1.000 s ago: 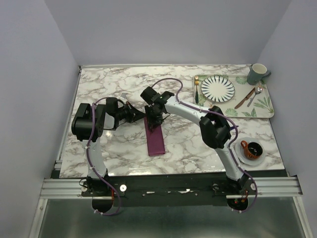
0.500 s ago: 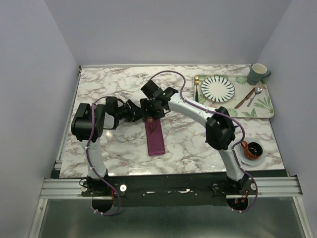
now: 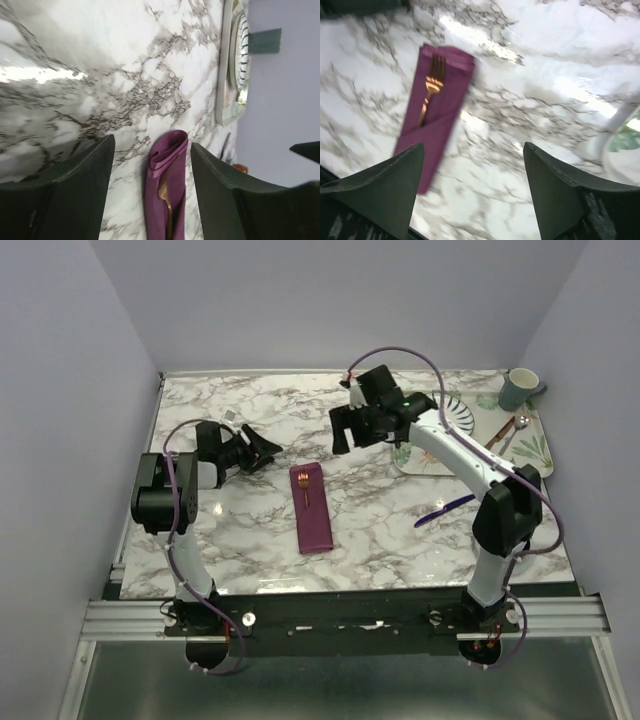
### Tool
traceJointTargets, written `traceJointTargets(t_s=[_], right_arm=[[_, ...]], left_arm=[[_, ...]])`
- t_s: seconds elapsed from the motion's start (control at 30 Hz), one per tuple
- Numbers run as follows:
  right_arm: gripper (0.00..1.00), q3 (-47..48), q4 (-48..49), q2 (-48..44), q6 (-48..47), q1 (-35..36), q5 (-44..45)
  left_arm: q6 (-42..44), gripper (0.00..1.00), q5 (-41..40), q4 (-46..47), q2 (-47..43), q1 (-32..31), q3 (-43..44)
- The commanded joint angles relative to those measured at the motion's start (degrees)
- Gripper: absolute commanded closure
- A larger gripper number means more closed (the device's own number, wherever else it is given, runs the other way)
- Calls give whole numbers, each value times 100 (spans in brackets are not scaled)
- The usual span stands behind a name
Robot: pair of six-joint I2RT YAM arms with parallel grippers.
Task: Fold the napkin into a case and place the utensils inside
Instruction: Insert the fork into the folded napkin, then move the knife to the corner of the board.
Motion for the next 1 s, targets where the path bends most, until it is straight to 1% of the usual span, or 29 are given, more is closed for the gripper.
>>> traceJointTargets(t_s=[0.0,0.07,0.1,0.13,0.17,0.2,0.23,0.27,0.3,0.4,0.43,0.47,0.5,0.57,0.6,0.63,0.67,0.7,0.83,0.97], right_arm=[[11,-726,-841,-911,-3169,-1033,-1537],[11,-991,-1384,-1176,-4157,-1332,-1530],[11,-1210,-1475,-1473,-5102,-1594,-1460],[11,-1647,-1502,-1632,-5538,-1736,-1242],[12,-1904,-1485,-1773,-5960,-1859,-1135],[14,-2115,-1476,-1914,-6808,-2061,-1012],[16,-2526,-1450,-2089,-7182,-2141,-680],[17,-2678,-1380,-2135,-7456,-2212,-555],[19,-2767,-1423,-2152,-7772,-2343,-467],[23,-2890,-1721,-2126,-8072,-2563,-553],[23,-2987,-1730,-2152,-8178,-2607,-597],[23,-3275,-1678,-2266,-8344,-2625,-624],[24,-3443,-1634,-2328,-8755,-2625,-633],[25,-3750,-1407,-2451,-9196,-2634,-668],[28,-3961,-1344,-2443,-9590,-2625,-651],[30,-4041,-1274,-2417,-9725,-2625,-651],[32,-4077,-1221,-2355,-9839,-2625,-642],[34,-4086,-1203,-2207,-9979,-2625,-642],[38,-4121,-1037,-1819,-10060,-2625,-650],[38,-4340,-677,-1661,-10323,-2625,-502]], left_arm=[[1958,30,-62,-1586,-764,394,531],[2543,30,-27,-2108,-1045,438,664],[2850,30,-9,-2519,-1125,447,760],[3218,30,26,-2697,-1204,447,796],[3387,30,52,-2838,-1335,447,849],[3511,30,96,-3092,-1380,438,954],[3617,30,244,-3216,-1424,438,1024],[3887,31,350,-3331,-1477,438,1112],[4038,31,377,-3723,-1512,421,1356],[4943,32,264,-4445,-1740,193,1744],[5110,32,246,-4570,-1802,88,1798],[5225,32,237,-4684,-1881,61,1851],[5348,32,263,-4851,-1899,34,1938],[5367,32,316,-4984,-1908,34,2018],[5349,32,342,-5063,-1899,25,2088],[5332,32,351,-5089,-1891,34,2114],[5297,32,360,-5098,-1873,-140,2141],[5262,32,343,-5090,-1856,-150,2185],[5077,32,316,-5081,-1794,-151,2282],[5068,31,281,-5055,-1838,-151,2317]])
